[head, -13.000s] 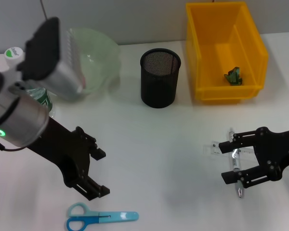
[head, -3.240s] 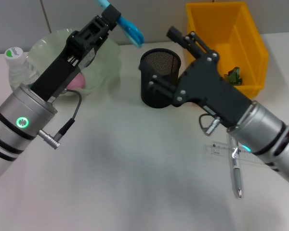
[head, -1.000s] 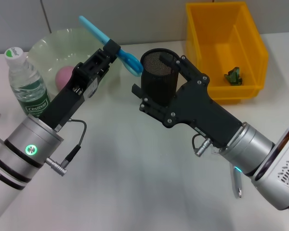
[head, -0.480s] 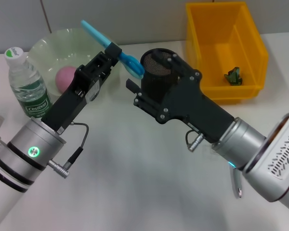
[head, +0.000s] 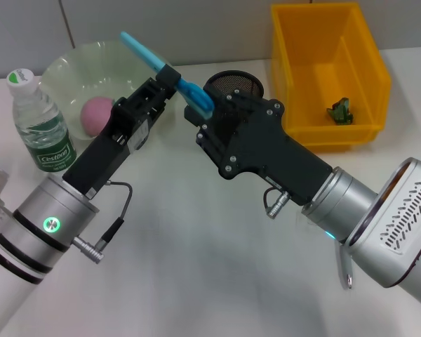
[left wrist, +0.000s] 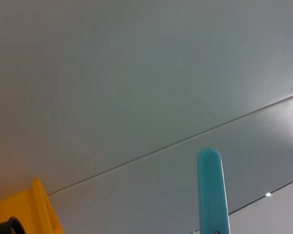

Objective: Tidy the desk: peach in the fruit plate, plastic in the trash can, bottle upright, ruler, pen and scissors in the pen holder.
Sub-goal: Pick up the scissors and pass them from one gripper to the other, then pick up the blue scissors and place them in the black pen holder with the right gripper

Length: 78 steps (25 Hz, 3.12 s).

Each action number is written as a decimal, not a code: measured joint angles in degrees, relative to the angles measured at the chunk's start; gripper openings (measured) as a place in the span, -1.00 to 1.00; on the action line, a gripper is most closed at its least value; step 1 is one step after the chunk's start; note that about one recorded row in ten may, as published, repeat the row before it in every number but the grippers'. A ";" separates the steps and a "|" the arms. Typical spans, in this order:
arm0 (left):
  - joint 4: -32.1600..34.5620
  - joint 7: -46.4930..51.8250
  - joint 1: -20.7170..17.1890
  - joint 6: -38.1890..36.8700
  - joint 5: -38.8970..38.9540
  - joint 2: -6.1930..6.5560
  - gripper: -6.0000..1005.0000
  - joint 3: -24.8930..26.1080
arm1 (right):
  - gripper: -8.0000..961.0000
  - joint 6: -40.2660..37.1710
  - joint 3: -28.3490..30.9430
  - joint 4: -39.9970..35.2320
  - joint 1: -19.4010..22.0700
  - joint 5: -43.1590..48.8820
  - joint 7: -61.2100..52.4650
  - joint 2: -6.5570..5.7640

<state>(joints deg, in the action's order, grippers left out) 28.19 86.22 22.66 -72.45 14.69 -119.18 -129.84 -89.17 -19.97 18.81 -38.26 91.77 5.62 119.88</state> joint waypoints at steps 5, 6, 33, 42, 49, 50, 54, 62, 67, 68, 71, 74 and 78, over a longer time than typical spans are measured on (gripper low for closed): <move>0.47 -0.03 -0.09 0.05 -0.01 0.00 -0.49 -0.17 | -0.30 0.13 0.55 0.00 -0.13 0.03 0.00 0.00; 0.47 -0.03 -0.09 0.05 -0.01 0.00 -0.49 -0.17 | -0.30 0.25 0.55 0.00 -0.17 0.04 0.00 0.00; 0.46 -0.02 -0.16 0.13 -0.01 0.00 -0.49 -0.33 | -0.52 1.11 1.28 0.51 -0.69 0.16 -0.08 0.00; 0.50 0.01 -0.18 0.10 -0.01 0.02 -0.49 -0.33 | -0.59 0.90 1.47 0.45 -0.65 1.08 -0.16 -0.02; 0.52 0.08 -0.18 -0.06 0.15 0.03 -0.49 -0.31 | -0.78 1.18 2.46 0.99 -0.72 1.59 -0.17 -0.01; 0.53 0.09 -0.17 -0.09 0.15 0.02 -0.49 -0.30 | -0.82 1.18 2.74 1.16 -0.67 1.66 -0.17 0.00; 0.41 0.05 -0.16 -0.25 0.02 0.00 -0.49 -0.30 | -0.82 1.09 2.82 1.22 -0.55 1.71 -0.17 0.00; 0.16 0.04 -0.19 -0.40 -0.26 -0.04 -0.49 -0.08 | -0.82 0.87 3.20 1.35 -0.34 1.86 -0.17 0.04; 0.10 -0.17 -0.48 -0.94 -0.23 -0.01 -0.20 0.15 | -0.82 0.66 3.57 1.33 0.01 1.86 -0.17 0.01; 0.08 -0.29 -0.51 -1.03 -0.22 -0.01 -0.14 0.15 | -0.82 0.28 3.58 1.29 0.21 1.85 -0.17 0.00; 0.04 -0.53 -0.56 -1.15 -0.21 0.02 0.29 0.20 | -0.82 0.02 3.60 1.26 0.34 1.84 -0.17 0.00; 0.02 -0.57 -0.58 -1.30 -0.20 0.10 0.53 0.36 | -0.82 -0.17 3.70 1.23 0.52 1.79 -0.19 0.00; -1.53 -1.31 -0.38 -3.69 -0.75 0.36 0.61 1.02 | -0.82 -1.93 4.38 0.00 1.86 1.50 -4.07 -0.01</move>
<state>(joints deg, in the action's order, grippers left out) 26.67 84.90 22.28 -76.15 13.94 -118.82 -128.82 -91.10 -15.58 18.81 -36.40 93.27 1.55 119.87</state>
